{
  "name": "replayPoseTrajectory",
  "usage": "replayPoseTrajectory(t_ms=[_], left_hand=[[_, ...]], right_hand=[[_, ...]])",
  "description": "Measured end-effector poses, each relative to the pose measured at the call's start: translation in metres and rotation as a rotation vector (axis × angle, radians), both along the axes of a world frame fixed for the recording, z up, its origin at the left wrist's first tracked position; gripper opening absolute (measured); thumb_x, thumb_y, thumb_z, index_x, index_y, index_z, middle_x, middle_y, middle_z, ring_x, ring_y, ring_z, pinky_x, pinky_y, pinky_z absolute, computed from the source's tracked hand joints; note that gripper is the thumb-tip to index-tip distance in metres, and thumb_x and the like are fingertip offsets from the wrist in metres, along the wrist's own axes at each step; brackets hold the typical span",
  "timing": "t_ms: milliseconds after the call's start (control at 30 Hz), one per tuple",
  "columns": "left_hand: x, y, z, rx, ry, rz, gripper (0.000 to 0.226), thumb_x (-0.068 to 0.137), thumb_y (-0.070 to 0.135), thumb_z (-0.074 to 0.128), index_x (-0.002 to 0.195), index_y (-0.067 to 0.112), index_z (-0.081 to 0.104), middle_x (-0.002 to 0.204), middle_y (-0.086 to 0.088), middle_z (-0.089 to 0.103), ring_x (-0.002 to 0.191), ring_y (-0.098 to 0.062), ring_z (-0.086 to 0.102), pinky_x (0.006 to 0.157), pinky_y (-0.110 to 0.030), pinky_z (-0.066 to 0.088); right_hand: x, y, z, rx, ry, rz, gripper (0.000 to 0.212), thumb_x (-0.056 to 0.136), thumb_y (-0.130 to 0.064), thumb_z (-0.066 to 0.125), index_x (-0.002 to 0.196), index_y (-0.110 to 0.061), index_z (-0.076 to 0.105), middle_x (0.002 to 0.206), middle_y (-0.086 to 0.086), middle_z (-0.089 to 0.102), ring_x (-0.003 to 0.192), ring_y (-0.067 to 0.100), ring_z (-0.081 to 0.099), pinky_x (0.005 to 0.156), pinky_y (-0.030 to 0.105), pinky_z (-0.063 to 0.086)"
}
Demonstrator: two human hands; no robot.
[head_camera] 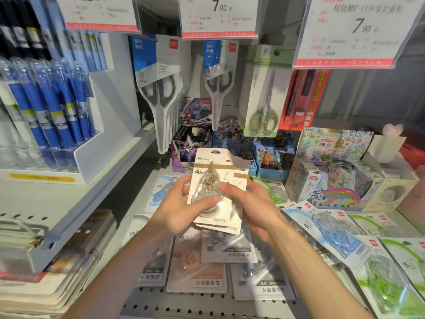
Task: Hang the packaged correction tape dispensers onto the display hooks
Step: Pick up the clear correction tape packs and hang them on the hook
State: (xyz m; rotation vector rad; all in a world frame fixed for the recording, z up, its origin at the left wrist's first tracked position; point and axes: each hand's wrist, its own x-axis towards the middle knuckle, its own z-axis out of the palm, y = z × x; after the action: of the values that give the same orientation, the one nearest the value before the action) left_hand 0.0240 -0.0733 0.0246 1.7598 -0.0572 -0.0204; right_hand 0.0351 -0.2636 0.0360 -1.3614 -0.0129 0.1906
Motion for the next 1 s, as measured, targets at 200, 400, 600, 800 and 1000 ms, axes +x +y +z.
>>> replayPoseTrajectory(t_ms=[200,400,600,800,1000], left_hand=[[-0.014,-0.001,0.002,-0.249,0.061,-0.028,0.068,0.064,0.025,0.09,0.123,0.021,0.055,0.1,-0.002,0.081,0.091,-0.022,0.079,0.076,-0.033,0.06],[-0.034,-0.017,0.003,-0.336,-0.013,-0.011,0.062,0.061,0.018,0.085,0.118,0.019,0.058,0.097,-0.006,0.082,0.091,-0.025,0.079,0.086,-0.047,0.058],[-0.059,-0.062,0.014,-0.362,-0.123,-0.047,0.048,0.072,0.009,0.082,0.113,0.022,0.06,0.092,-0.002,0.082,0.082,-0.018,0.079,0.064,-0.023,0.06],[-0.083,-0.124,0.039,-0.217,-0.23,-0.133,0.056,0.067,0.032,0.082,0.118,0.028,0.058,0.1,0.006,0.081,0.09,-0.014,0.078,0.073,-0.029,0.061],[-0.1,-0.218,0.055,-0.109,-0.375,-0.078,0.059,0.069,0.032,0.092,0.117,0.028,0.059,0.101,0.01,0.08,0.09,-0.01,0.077,0.069,-0.027,0.061]], right_hand=[[-0.023,-0.02,0.001,0.052,0.014,0.026,0.043,0.089,-0.001,0.076,0.13,-0.005,0.063,0.119,0.015,0.078,0.108,0.033,0.076,0.089,0.046,0.062],[-0.06,-0.057,-0.005,-0.008,-0.105,-0.139,0.052,0.082,-0.001,0.082,0.13,-0.012,0.064,0.117,0.009,0.08,0.108,0.026,0.077,0.097,0.038,0.059],[-0.1,-0.113,-0.003,-0.07,-0.21,-0.256,0.049,0.075,-0.015,0.086,0.121,-0.021,0.069,0.112,0.005,0.081,0.104,0.023,0.078,0.083,0.029,0.062],[-0.131,-0.181,0.009,-0.102,-0.316,-0.342,0.036,0.082,0.001,0.081,0.111,-0.02,0.075,0.109,0.01,0.082,0.098,0.019,0.077,0.09,0.032,0.063],[-0.152,-0.281,0.024,-0.159,-0.374,-0.338,0.037,0.085,-0.002,0.08,0.117,-0.019,0.071,0.108,0.004,0.082,0.099,0.018,0.078,0.084,0.029,0.062]])
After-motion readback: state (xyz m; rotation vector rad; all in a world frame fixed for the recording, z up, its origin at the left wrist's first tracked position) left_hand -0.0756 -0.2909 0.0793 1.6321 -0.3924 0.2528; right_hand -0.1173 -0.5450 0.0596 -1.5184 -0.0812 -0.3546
